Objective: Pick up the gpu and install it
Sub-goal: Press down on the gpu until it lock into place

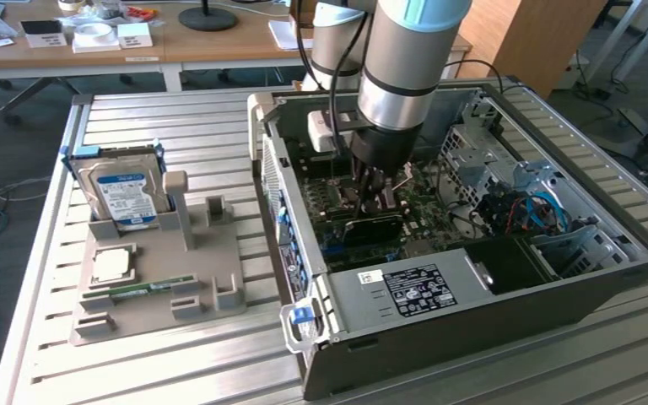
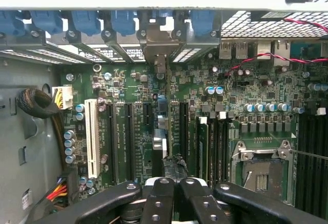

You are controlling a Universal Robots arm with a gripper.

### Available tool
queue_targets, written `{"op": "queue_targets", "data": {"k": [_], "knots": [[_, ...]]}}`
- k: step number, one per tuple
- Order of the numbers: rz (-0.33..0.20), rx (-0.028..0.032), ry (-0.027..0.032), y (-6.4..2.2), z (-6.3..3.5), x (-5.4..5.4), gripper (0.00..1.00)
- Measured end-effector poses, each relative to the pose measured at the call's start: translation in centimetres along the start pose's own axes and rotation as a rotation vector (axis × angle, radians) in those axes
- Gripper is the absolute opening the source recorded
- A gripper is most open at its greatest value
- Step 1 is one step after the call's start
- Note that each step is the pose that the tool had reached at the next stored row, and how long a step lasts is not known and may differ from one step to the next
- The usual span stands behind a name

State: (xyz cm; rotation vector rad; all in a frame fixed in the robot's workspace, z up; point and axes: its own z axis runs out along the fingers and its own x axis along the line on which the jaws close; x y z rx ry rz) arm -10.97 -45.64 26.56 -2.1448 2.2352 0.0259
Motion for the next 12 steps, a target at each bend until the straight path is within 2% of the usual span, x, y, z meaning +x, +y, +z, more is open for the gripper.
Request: {"op": "queue_targets", "data": {"k": [12], "knots": [[0.000,0.0000,-0.0001,0.00,0.00,-0.04,0.11]]}}
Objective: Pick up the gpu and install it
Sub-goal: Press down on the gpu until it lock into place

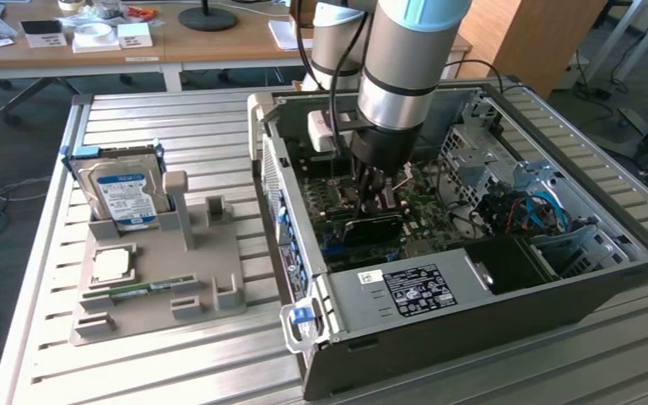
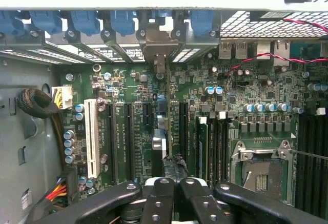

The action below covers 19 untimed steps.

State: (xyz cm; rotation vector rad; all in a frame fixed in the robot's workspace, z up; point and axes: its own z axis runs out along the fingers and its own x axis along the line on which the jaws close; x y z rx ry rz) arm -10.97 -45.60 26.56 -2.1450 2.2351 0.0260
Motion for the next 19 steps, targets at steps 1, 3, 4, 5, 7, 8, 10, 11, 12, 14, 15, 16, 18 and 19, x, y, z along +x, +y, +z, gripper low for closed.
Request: {"op": "queue_targets", "data": {"k": [1,3,4,5,7,8,10,11,12,14,15,16,18,19], "knots": [[0.000,0.0000,0.0000,0.01,0.00,0.00,0.11],[0.000,0.0000,0.0000,0.00,0.00,-0.01,0.11],[0.000,0.0001,-0.0001,0.00,0.03,-0.01,0.11],[0.000,0.0001,-0.0002,0.00,0.11,-0.01,0.11],[0.000,-0.0001,0.0002,0.01,0.14,0.00,0.11],[0.000,-0.0001,0.0002,0.01,0.14,0.00,0.11],[0.000,0.0000,0.0001,0.01,0.15,0.00,0.11],[0.000,0.0001,-0.0003,0.01,0.21,0.00,0.11],[0.000,0.0002,-0.0004,0.01,0.26,0.00,0.11],[0.000,0.0000,0.0000,0.01,0.26,0.01,0.11],[0.000,-0.0001,0.0001,0.01,0.26,0.01,0.11],[0.000,0.0000,0.0000,0.01,0.26,0.01,0.11],[0.000,0.0000,-0.0002,0.02,0.29,0.01,0.11],[0.000,0.0000,-0.0015,0.03,0.35,0.01,0.11]]}}
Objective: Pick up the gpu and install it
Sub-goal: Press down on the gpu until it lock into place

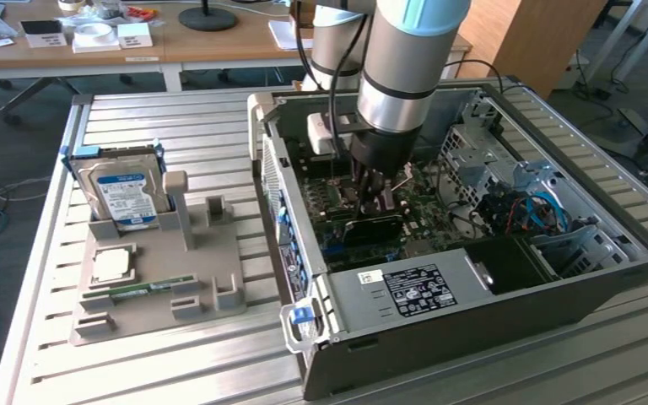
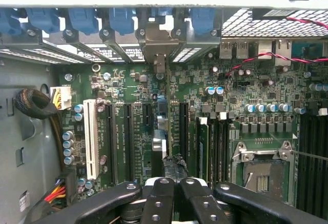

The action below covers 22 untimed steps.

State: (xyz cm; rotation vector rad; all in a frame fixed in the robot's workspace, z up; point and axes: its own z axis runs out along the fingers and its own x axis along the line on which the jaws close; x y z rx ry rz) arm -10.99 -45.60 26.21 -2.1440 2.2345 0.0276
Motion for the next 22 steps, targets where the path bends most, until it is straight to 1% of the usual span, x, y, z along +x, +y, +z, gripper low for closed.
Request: {"op": "queue_targets", "data": {"k": [5,22], "knots": [[0.000,-0.0001,-0.0010,0.00,0.04,0.00,0.11],[0.000,-0.0001,-0.0009,0.02,0.18,0.00,0.11]]}}
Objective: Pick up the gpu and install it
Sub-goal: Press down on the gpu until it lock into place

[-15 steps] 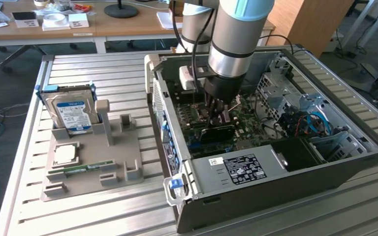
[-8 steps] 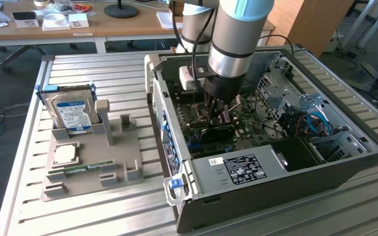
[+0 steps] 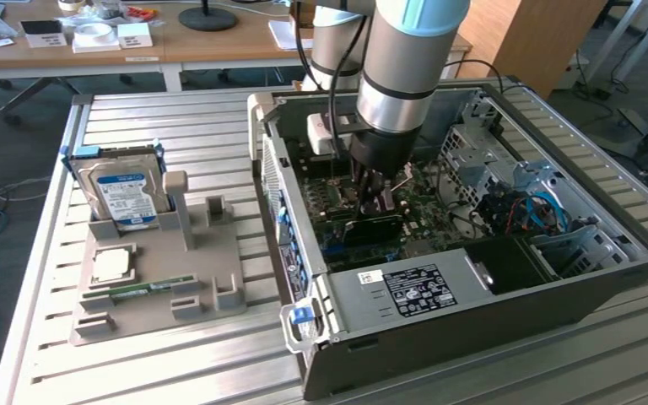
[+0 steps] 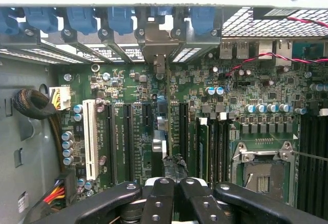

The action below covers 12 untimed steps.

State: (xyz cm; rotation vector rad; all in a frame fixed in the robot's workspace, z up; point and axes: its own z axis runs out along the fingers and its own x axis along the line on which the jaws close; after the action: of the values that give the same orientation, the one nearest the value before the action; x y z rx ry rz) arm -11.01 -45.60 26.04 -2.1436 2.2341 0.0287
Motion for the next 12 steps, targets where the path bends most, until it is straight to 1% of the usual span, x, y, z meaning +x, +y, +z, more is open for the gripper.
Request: {"op": "queue_targets", "data": {"k": [3,6,8,12], "knots": [[0.000,0.0000,-0.0001,0.00,-0.01,0.0,0.11],[0.000,0.0011,-0.0021,-0.01,-0.23,0.0,0.11],[0.000,0.0001,-0.0001,-0.01,-0.72,0.0,0.11],[0.000,0.0001,0.0003,-0.04,-1.82,-0.1,0.11]]}}
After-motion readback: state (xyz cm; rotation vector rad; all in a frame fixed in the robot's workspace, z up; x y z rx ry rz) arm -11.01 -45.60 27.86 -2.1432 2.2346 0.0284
